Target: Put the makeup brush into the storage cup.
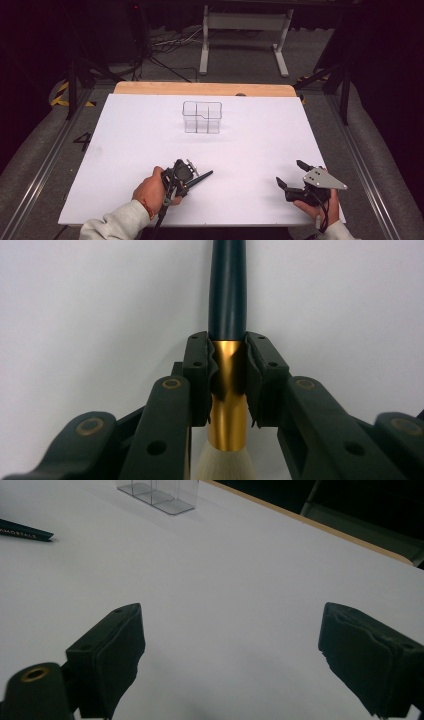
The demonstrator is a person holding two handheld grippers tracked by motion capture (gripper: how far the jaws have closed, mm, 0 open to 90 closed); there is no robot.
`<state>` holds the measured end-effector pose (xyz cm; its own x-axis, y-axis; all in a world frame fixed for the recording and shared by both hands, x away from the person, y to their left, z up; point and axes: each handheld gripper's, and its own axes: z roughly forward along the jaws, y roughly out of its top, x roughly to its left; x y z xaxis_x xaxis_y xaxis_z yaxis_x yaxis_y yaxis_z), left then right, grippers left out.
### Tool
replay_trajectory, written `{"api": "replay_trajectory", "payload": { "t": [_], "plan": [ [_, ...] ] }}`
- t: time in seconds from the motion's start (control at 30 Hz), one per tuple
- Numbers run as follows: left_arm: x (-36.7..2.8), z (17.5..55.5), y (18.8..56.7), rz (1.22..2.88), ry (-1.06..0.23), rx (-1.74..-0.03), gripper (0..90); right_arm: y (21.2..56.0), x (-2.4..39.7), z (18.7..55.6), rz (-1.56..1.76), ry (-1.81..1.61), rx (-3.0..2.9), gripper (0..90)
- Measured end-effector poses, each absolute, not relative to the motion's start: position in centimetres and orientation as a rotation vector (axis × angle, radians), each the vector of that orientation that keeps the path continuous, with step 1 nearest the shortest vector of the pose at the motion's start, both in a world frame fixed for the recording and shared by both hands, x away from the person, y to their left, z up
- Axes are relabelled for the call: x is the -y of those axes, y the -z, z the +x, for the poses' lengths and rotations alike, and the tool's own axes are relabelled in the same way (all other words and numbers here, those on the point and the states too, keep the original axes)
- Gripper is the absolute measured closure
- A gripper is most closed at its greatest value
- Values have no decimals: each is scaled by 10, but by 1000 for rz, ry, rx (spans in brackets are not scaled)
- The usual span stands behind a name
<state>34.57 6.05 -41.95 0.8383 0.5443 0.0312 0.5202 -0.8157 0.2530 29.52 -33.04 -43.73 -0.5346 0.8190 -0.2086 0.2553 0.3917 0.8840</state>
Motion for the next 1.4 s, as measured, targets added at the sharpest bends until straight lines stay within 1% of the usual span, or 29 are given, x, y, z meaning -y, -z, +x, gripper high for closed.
{"api": "replay_trajectory", "payload": {
  "t": [0.13, 0.17, 0.27, 0.43, 0.83, 1.1, 1.4],
  "plan": [
    [-62, 348, 406, 2754, -178, -791, 740, 435, 329, 293, 898, -1117, -1986, 122],
    [-61, 349, 399, 2744, -211, -765, 740, 435, 328, 293, 892, -1115, -1985, 122],
    [-59, 350, 387, 2719, -228, -719, 740, 434, 322, 291, 848, -1092, -1982, 126],
    [-52, 354, 379, 2689, -249, -663, 740, 430, 314, 287, 791, -1098, -1968, 127],
    [-34, 369, 371, 2680, -258, -571, 740, 425, 294, 290, 684, -1067, -1952, 132],
    [-17, 373, 360, 2682, -248, -513, 740, 420, 266, 290, 533, -987, -1919, 132],
    [0, 369, 353, 2693, -233, -449, 740, 425, 229, 291, 357, -882, -1911, 148]
  ]
}}
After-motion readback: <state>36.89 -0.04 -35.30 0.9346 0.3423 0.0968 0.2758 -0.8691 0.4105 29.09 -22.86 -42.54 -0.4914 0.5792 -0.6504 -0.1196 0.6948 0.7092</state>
